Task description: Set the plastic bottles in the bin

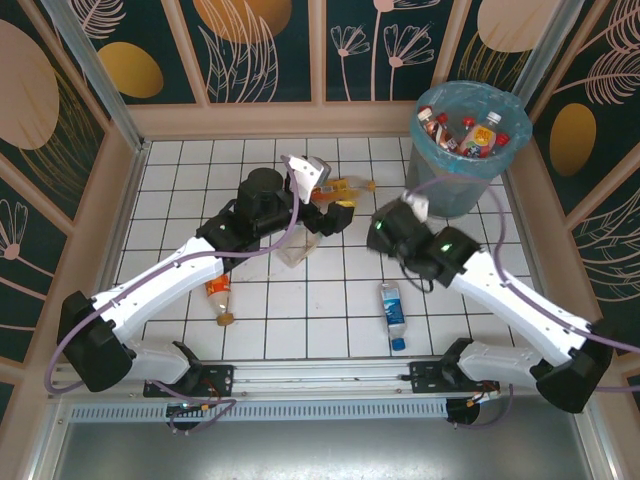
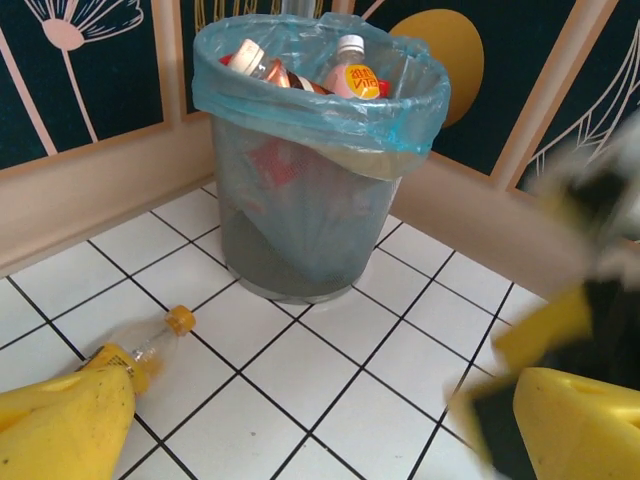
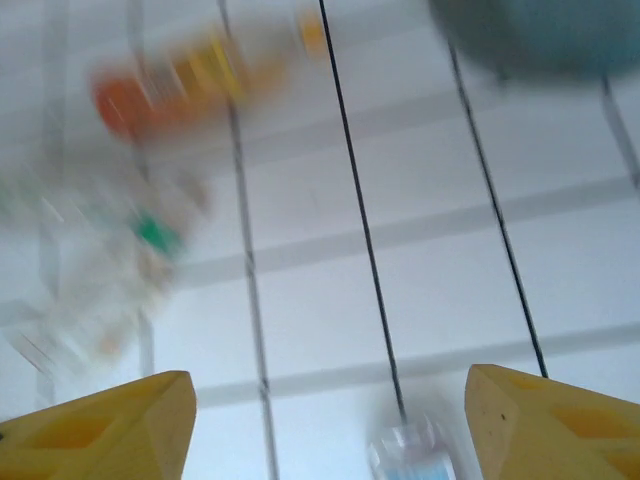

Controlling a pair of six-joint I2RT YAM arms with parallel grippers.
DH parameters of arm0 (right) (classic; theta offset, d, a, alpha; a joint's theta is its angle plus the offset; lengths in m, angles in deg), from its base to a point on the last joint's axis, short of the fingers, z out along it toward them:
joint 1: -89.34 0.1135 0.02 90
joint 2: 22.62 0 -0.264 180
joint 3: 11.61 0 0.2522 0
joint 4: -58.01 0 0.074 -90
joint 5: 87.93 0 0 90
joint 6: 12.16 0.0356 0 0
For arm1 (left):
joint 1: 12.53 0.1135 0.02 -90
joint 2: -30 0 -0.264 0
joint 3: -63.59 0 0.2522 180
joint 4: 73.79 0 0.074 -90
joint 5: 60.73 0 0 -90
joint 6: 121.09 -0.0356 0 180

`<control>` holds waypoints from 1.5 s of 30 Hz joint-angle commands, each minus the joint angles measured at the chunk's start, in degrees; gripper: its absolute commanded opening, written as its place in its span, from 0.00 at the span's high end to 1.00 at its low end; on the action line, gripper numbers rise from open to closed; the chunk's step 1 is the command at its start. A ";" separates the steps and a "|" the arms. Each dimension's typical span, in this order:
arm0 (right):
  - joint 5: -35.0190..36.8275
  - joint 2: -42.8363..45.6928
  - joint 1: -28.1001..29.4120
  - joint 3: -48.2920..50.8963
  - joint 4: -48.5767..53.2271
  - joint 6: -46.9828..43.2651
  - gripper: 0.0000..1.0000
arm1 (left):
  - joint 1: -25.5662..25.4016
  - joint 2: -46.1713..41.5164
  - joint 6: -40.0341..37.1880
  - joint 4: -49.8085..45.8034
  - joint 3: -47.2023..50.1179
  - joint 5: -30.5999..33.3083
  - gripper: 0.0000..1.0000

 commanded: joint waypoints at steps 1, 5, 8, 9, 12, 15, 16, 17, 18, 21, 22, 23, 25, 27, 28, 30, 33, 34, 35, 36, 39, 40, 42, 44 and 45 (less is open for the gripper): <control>-7.03 0.98 1.98 6.77 7.12 11.65 0.24 | -0.31 0.10 -0.02 -2.14 -1.63 -2.78 0.02; -12.33 -1.12 1.55 13.56 0.43 9.12 0.20 | -0.36 1.76 0.58 -2.39 -2.33 -9.00 0.02; -13.69 -4.82 0.45 16.50 -1.95 7.56 0.20 | -0.29 2.44 0.95 -2.77 -2.56 -8.42 0.01; -13.68 -5.96 0.07 17.32 -2.53 7.15 0.20 | -0.38 2.55 0.96 -2.85 -2.47 -7.66 0.02; -14.13 -8.48 -0.89 19.60 -5.02 5.09 0.19 | -0.34 3.06 1.00 -3.54 -2.78 -6.64 0.01; -17.33 -9.86 -2.12 21.57 -9.50 2.95 0.21 | -0.34 3.50 1.13 -3.60 -2.83 -6.99 0.01; -18.14 -10.13 -2.50 22.10 -10.69 2.56 0.22 | -0.37 3.55 1.22 -3.65 -2.83 -6.99 0.01; -18.84 -10.31 -2.99 22.52 -11.58 2.13 0.25 | -0.37 3.64 1.14 -3.72 -2.87 -6.91 0.02; -18.96 -10.38 -3.48 22.71 -12.09 1.74 0.29 | -0.40 3.60 1.13 -3.73 -2.91 -6.67 0.02; -18.18 -9.93 -4.72 22.19 -11.34 0.51 0.39 | -0.37 3.58 0.93 -3.73 -2.82 -6.05 0.02; -17.68 -9.47 -5.09 21.49 -10.39 0.13 0.42 | -0.31 3.54 0.87 -3.82 -2.83 -5.98 0.01; -16.62 -8.81 -5.30 20.14 -8.70 -0.33 0.45 | -0.33 3.50 0.80 -3.82 -2.83 -5.94 0.01; -13.17 -7.52 -5.86 15.79 -3.81 -1.42 0.47 | -0.41 3.35 0.78 -3.76 -2.78 -5.77 0.02; -8.17 -6.78 -6.81 8.86 2.21 -3.27 0.47 | -0.36 3.14 0.78 -3.62 -2.83 -5.46 0.01; -4.96 -6.71 -7.56 3.61 4.88 -4.73 0.48 | -0.35 2.90 0.72 -3.48 -2.74 -5.41 0.01; 1.16 -7.77 -9.69 -7.07 8.48 -8.49 0.49 | -0.36 2.60 0.72 -3.13 -2.56 -5.32 0.01; 12.58 -11.86 -12.50 -25.39 8.43 -17.51 0.52 | -0.36 2.35 0.74 -2.56 -2.07 -5.14 0.02; 16.93 -13.77 -13.01 -31.69 7.00 -20.97 0.52 | -0.32 2.28 0.60 -2.31 -1.97 -4.95 0.01; 21.28 -15.57 -13.21 -37.11 4.08 -24.84 0.52 | -0.31 2.29 0.73 -2.01 -1.73 -4.72 0.02; 24.95 -16.78 -13.23 -40.68 0.03 -28.83 0.52 | -0.31 2.28 0.72 -1.77 -1.60 -4.50 0.02; 34.04 -18.22 -13.57 -42.59 -25.09 -48.41 0.53 | -0.35 2.01 0.52 -0.78 -0.83 -2.86 0.02; 36.40 -17.98 -14.10 -39.87 -38.94 -57.10 0.52 | -0.36 1.84 0.52 -0.41 -0.43 -2.45 0.01; 37.70 -18.23 -15.79 -33.94 -64.22 -72.65 0.52 | -0.31 1.63 0.43 0.11 0.03 -1.86 0.01; 37.68 -20.79 -18.21 -32.64 -79.10 -80.72 0.53 | -0.34 1.44 0.43 0.40 0.24 -1.69 0.02; 37.67 -22.56 -19.15 -34.15 -79.53 -81.05 0.52 | -0.35 1.39 0.43 0.63 0.39 -1.57 0.02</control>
